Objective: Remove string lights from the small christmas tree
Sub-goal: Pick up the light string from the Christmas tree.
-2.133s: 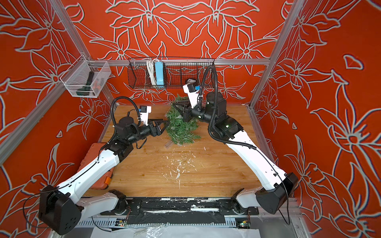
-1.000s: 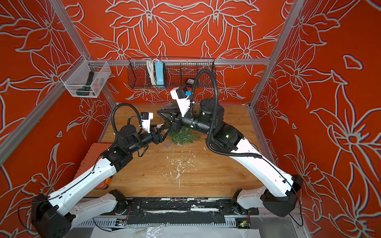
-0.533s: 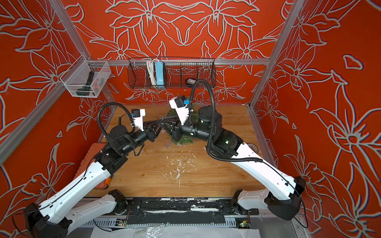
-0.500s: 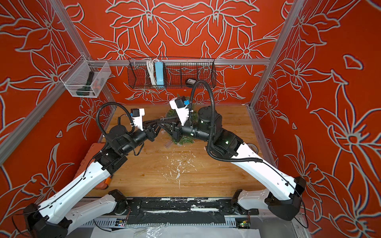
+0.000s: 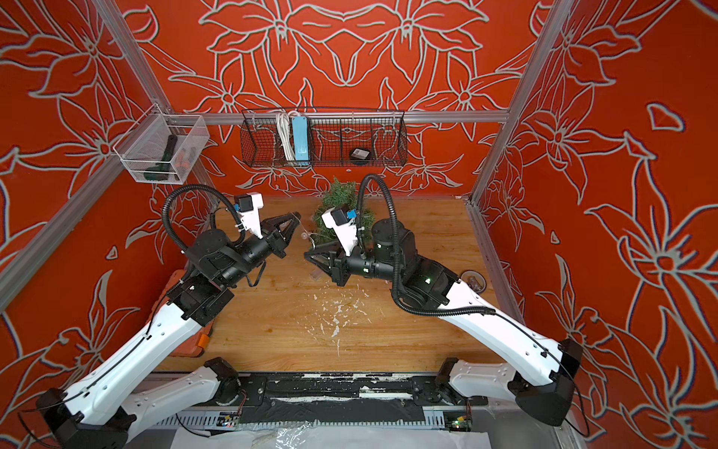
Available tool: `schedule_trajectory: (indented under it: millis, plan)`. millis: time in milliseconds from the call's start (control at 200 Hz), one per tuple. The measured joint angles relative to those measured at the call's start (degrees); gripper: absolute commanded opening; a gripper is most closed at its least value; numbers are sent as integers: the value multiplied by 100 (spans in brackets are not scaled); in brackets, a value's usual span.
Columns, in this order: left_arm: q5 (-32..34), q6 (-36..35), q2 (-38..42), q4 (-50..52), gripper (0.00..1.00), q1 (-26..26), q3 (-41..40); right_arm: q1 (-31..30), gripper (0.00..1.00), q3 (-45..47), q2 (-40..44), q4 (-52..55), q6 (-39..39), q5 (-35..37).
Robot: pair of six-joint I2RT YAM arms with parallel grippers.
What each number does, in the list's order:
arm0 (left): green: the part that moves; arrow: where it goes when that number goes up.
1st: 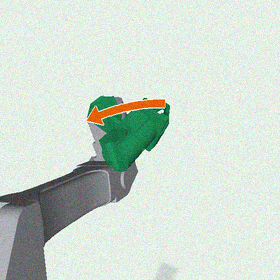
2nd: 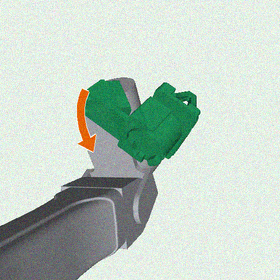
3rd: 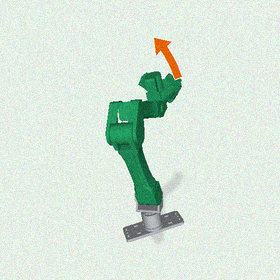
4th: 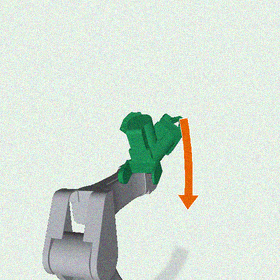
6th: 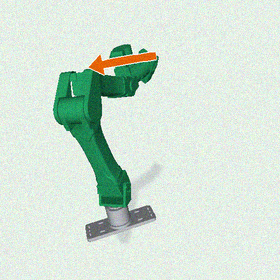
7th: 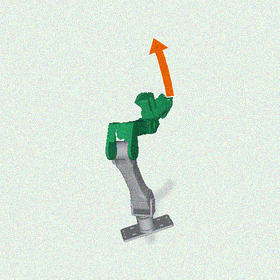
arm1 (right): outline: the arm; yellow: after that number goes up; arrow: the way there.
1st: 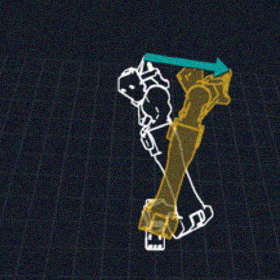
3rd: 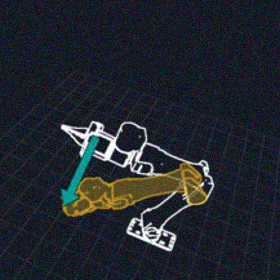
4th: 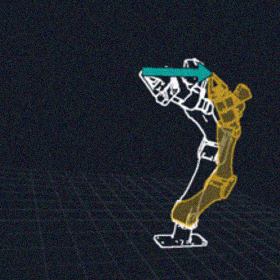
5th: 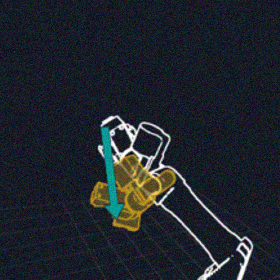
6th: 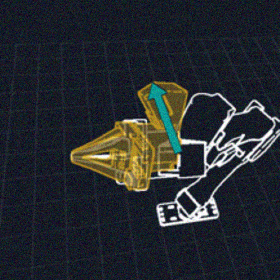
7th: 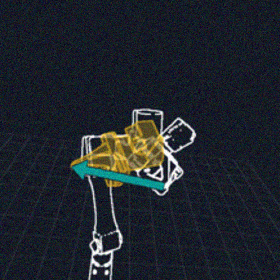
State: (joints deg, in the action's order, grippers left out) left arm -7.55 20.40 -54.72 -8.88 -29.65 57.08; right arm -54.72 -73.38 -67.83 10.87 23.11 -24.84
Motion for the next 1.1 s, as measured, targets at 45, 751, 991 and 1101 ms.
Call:
schedule_trajectory:
  millis: [45, 751, 991, 1101]
  plan:
    - [-2, 2, 48, 35, 0, 0, 2, 0, 21, 92, 0, 81, -20, 17]
    - [-505, 216, 212, 343, 0, 0, 452, 769, 67, 702, 608, 697, -1187, 1244]
    - [-734, 356, 149, 319, 0, 0, 702, 883, 69, 485, -17, 535, -1554, 1237]
    - [-831, 426, 94, 297, 0, 0, 754, 883, 70, 339, -225, 479, -1694, 1248]
